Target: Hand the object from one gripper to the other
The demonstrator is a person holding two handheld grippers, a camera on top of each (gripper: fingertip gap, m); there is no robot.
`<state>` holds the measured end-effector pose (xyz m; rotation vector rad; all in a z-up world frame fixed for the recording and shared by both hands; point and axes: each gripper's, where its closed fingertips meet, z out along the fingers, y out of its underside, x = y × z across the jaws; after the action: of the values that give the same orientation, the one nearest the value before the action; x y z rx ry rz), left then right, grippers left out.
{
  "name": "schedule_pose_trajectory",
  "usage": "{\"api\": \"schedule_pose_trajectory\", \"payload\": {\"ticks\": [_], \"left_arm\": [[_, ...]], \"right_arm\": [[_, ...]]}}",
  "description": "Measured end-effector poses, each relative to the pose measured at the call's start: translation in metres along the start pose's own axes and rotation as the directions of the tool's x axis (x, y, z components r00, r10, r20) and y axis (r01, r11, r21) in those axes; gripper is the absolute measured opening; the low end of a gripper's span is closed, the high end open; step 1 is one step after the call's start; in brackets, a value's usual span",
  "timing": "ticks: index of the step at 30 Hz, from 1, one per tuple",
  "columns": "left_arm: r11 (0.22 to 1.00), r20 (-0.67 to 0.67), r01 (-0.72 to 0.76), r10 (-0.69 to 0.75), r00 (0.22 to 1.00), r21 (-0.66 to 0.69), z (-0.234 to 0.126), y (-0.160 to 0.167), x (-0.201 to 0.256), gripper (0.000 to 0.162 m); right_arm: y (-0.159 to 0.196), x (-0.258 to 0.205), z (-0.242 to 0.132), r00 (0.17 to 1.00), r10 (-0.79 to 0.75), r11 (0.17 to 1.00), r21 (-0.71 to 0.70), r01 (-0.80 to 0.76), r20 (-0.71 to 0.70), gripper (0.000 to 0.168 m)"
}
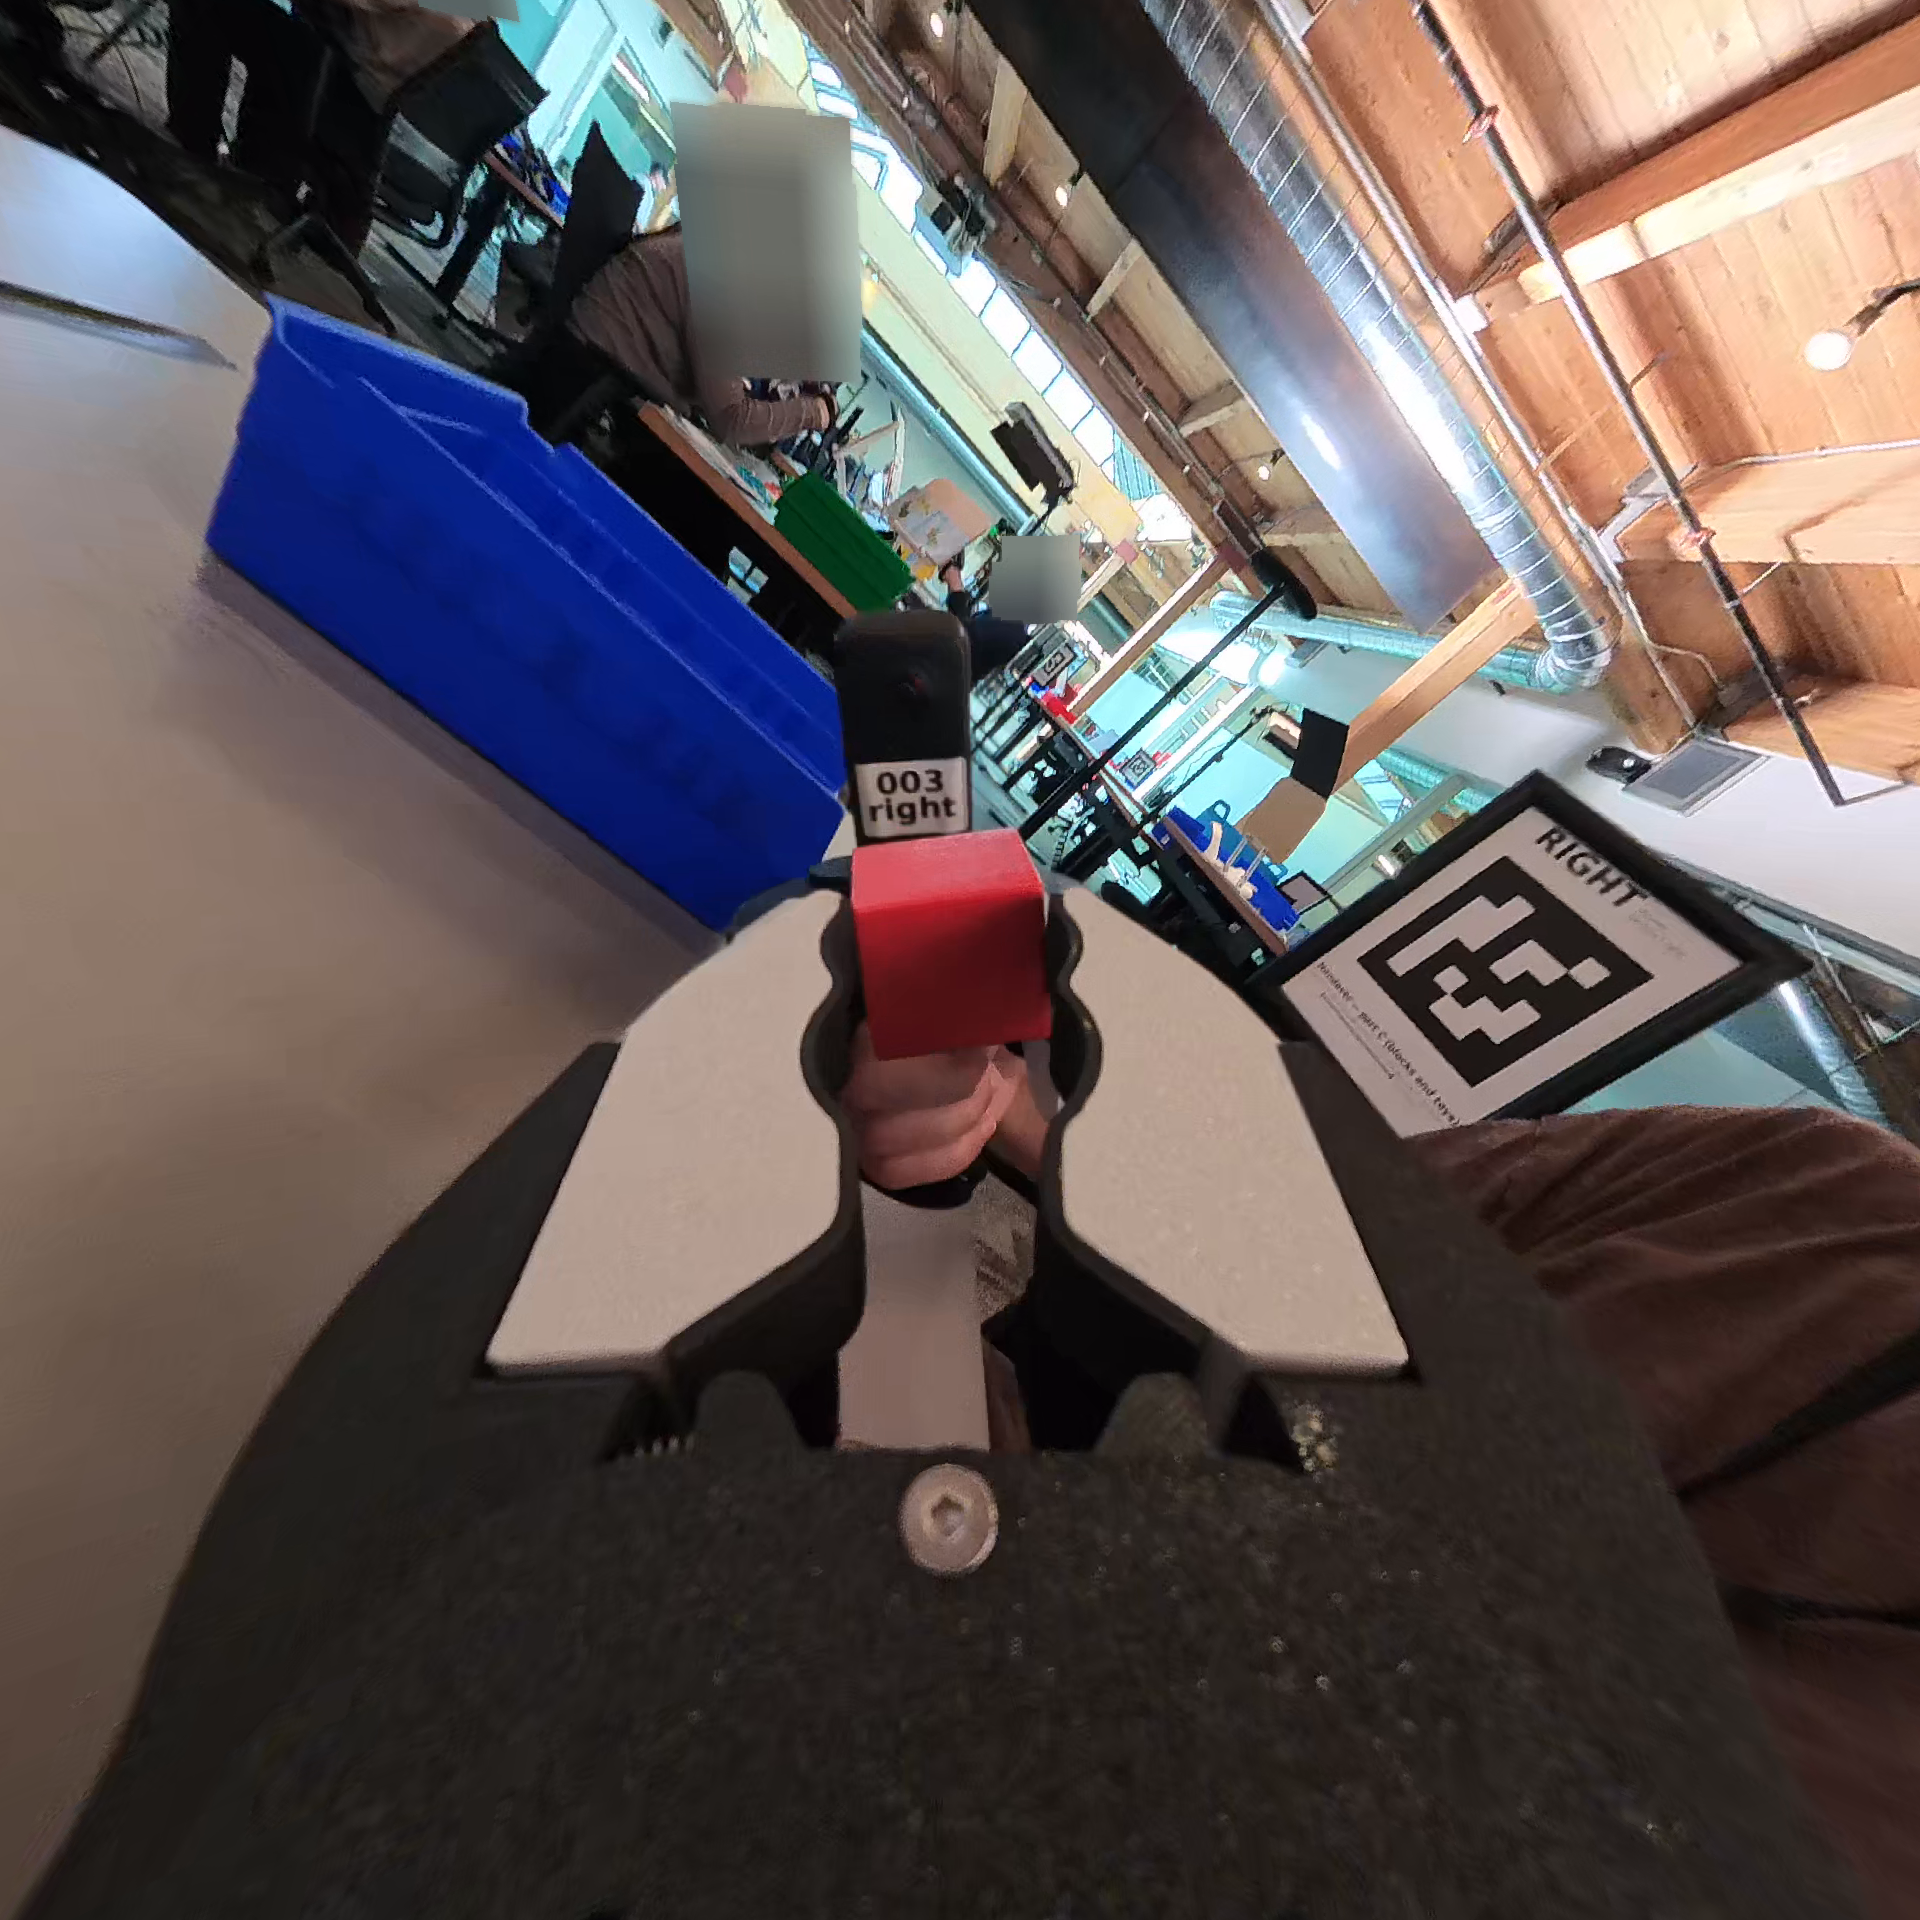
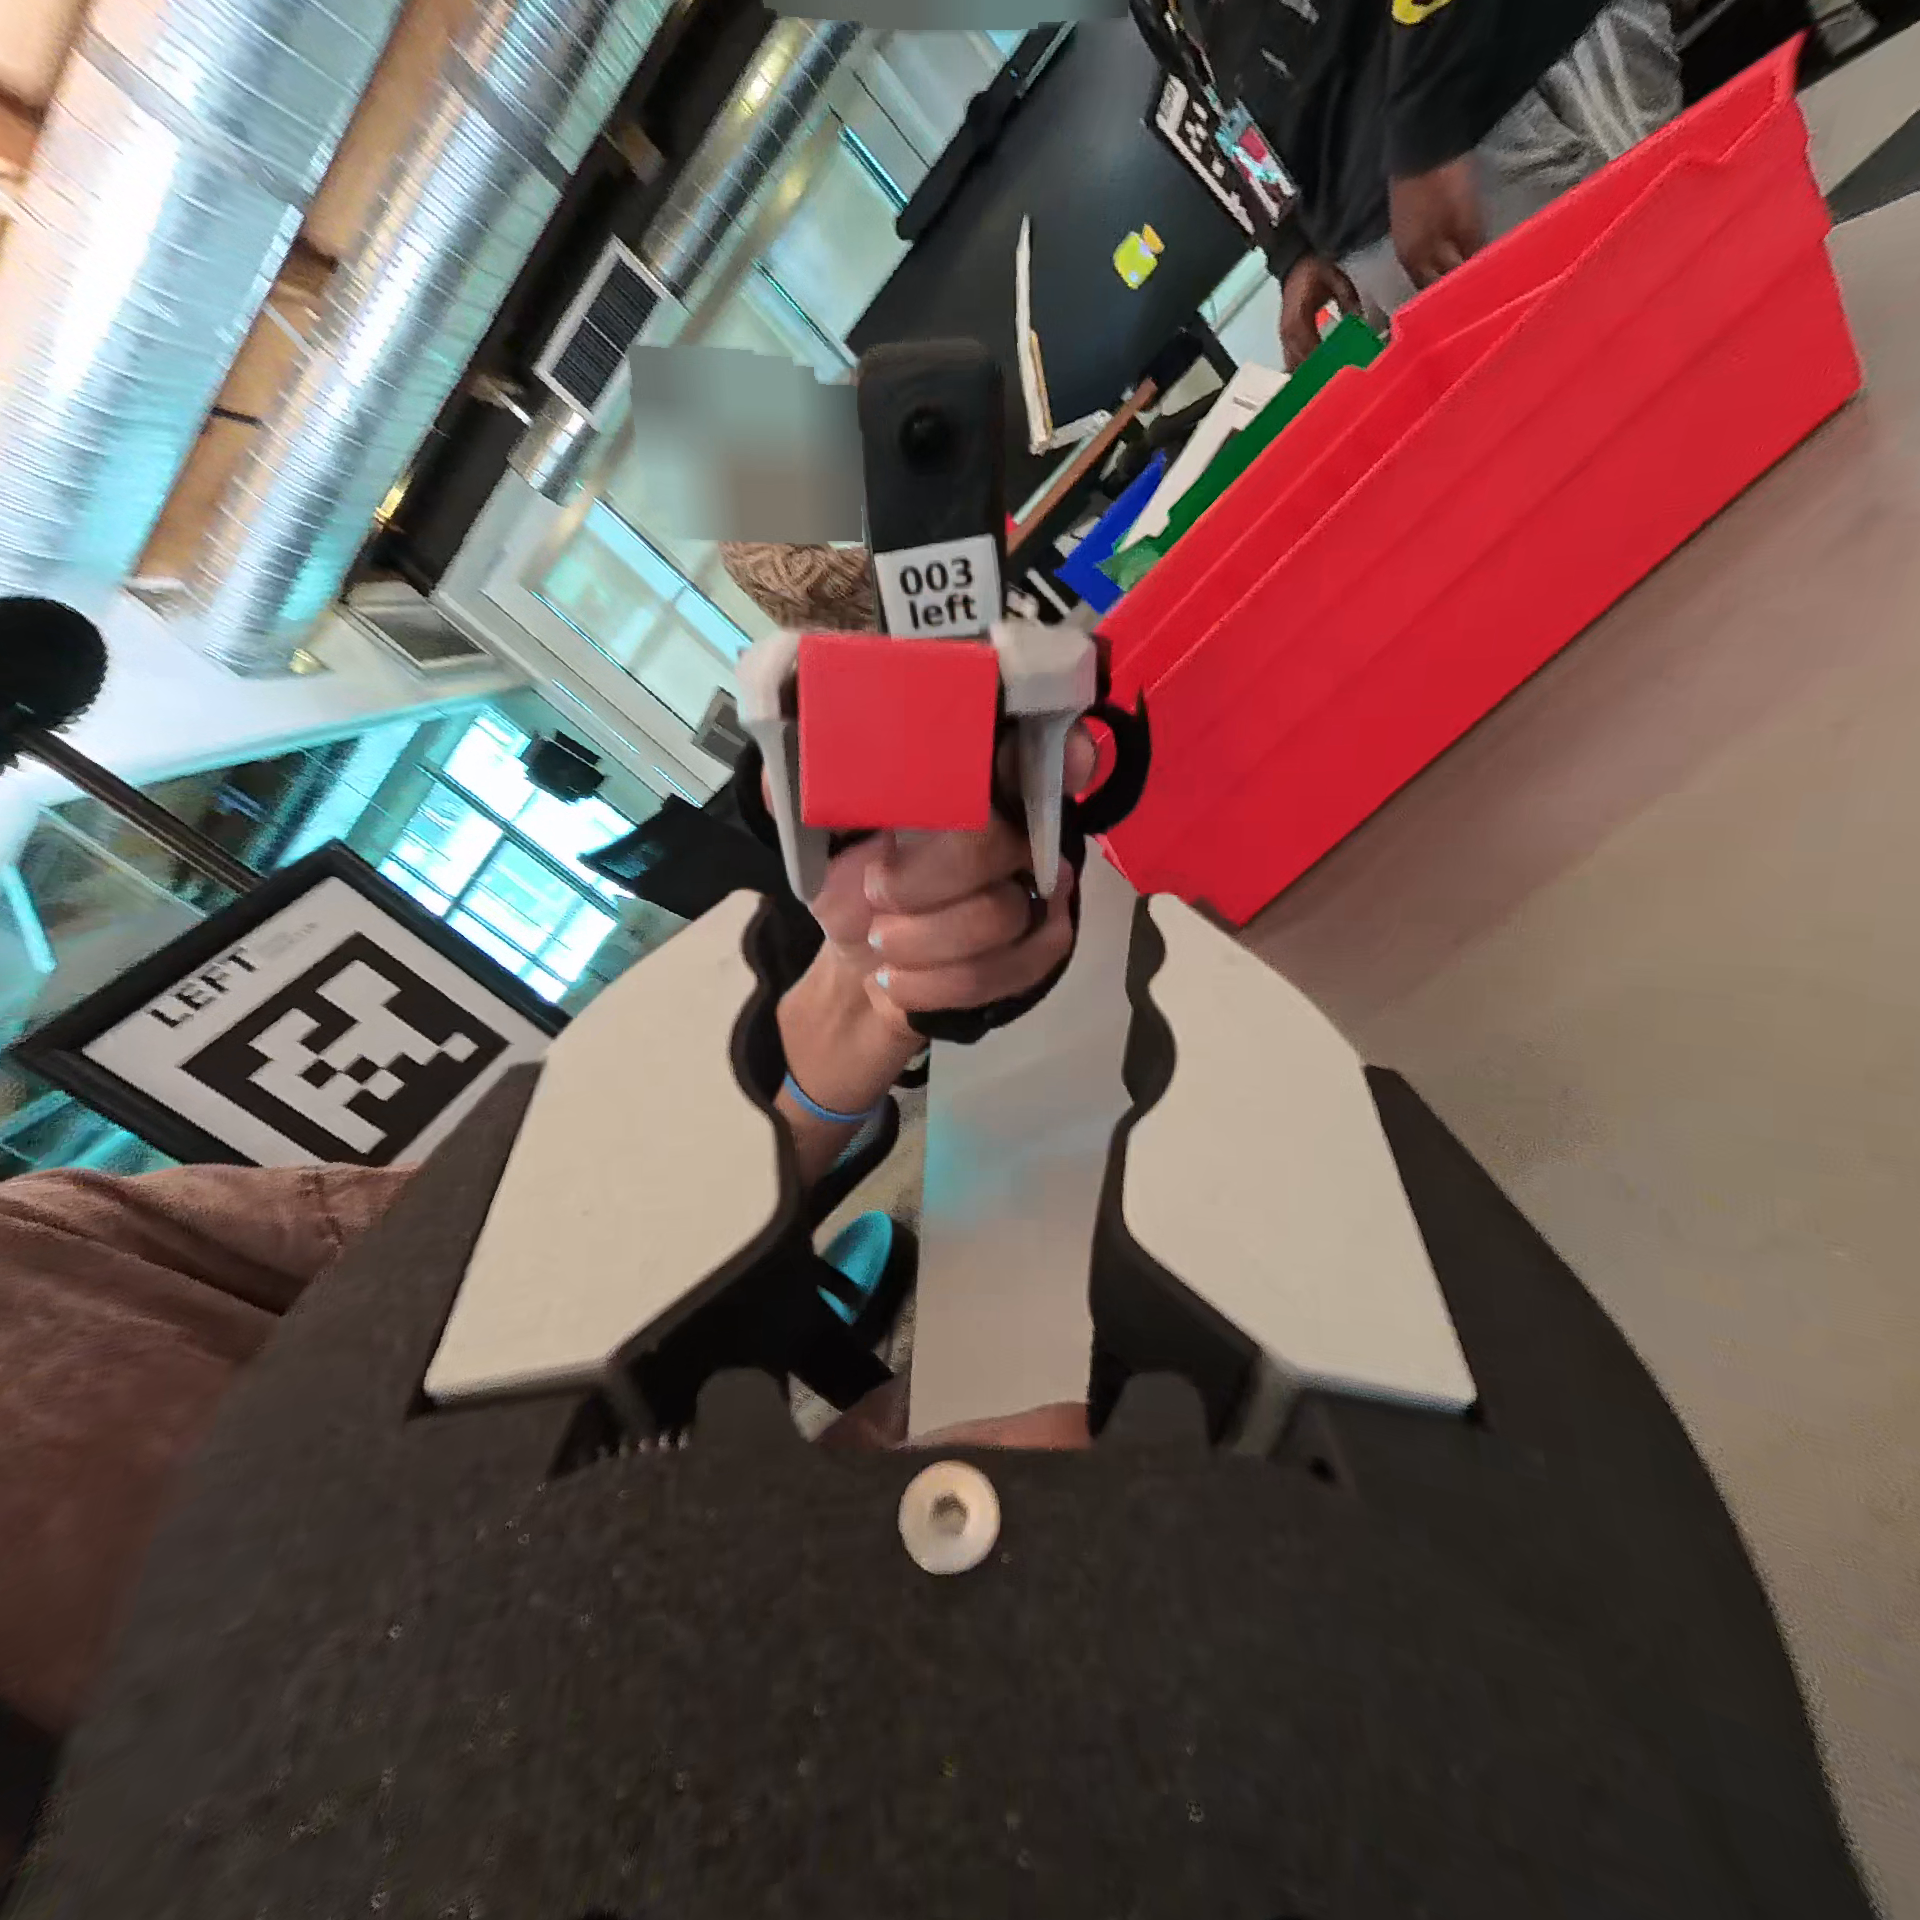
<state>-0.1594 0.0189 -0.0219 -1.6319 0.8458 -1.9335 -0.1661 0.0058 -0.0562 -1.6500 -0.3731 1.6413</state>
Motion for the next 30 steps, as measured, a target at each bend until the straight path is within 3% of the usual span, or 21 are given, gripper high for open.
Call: {"api": "schedule_pose_trajectory", "payload": {"ticks": [5, 8, 14, 16, 18, 20, 23, 25, 28, 30], "left_arm": [[0.997, 0.028, -0.008, 0.011, 1.0, -0.074, 0.015, 0.023, -0.007, 0.034], [0.996, 0.062, -0.017, 0.022, 0.998, -0.086, 0.02, 0.029, -0.013, 0.034], [0.996, 0.126, 0.017, -0.007, 0.992, -0.084, 0.014, 0.032, -0.014, 0.038], [0.998, 0.192, -0.007, 0.018, 0.981, -0.057, 0.002, 0.028, -0.012, 0.06], [0.999, 0.276, -0.022, 0.035, 0.961, -0.05, -0.013, 0.035, -0.007, 0.063], [0.998, 0.322, -0.01, 0.028, 0.946, -0.057, -0.025, 0.056, 0.003, 0.064], [0.995, 0.413, -0.034, 0.069, 0.908, -0.09, -0.048, 0.097, 0.01, 0.063], [0.991, 0.492, -0.074, 0.121, 0.862, -0.114, -0.064, 0.118, 0.005, 0.062], [0.991, 0.57, -0.098, 0.13, 0.811, -0.086, -0.079, 0.122, -0.002, 0.06], [0.995, 0.542, -0.095, 0.1, 0.835, -0.037, -0.075, 0.114, 0.005, 0.059]], "right_arm": [[-0.001, 0.006, -0.007, 0.999, 0.022, 0.999, 0.029, -0.023, 0.029, 0.06], [0.003, 0.003, -0.01, 0.998, 0.014, 1.0, 0.008, -0.014, 0.068, 0.034], [-0.003, 0.004, -0.019, 0.999, -0.022, 0.999, 0.027, 0.021, 0.032, 0.034], [-0.015, -0.005, -0.026, 0.999, -0.04, 0.998, 0.047, 0.039, 0.026, 0.034], [-0.038, -0.026, -0.041, 0.993, -0.116, 0.991, 0.071, 0.114, 0.022, 0.034], [-0.077, -0.047, -0.066, 0.966, -0.246, 0.963, 0.095, 0.254, -0.083, 0.034], [-0.153, -0.066, -0.126, 0.85, -0.38, 0.893, 0.097, 0.44, -0.364, 0.034], [-0.192, -0.054, -0.18, 0.682, -0.39, 0.857, 0.027, 0.515, -0.619, 0.034], [-0.2, 0.005, -0.26, 0.353, -0.348, 0.885, -0.181, 0.428, -0.869, 0.034], [-0.183, 0.055, -0.296, 0.226, -0.3, 0.937, -0.241, 0.254, -0.927, 0.034]]}}
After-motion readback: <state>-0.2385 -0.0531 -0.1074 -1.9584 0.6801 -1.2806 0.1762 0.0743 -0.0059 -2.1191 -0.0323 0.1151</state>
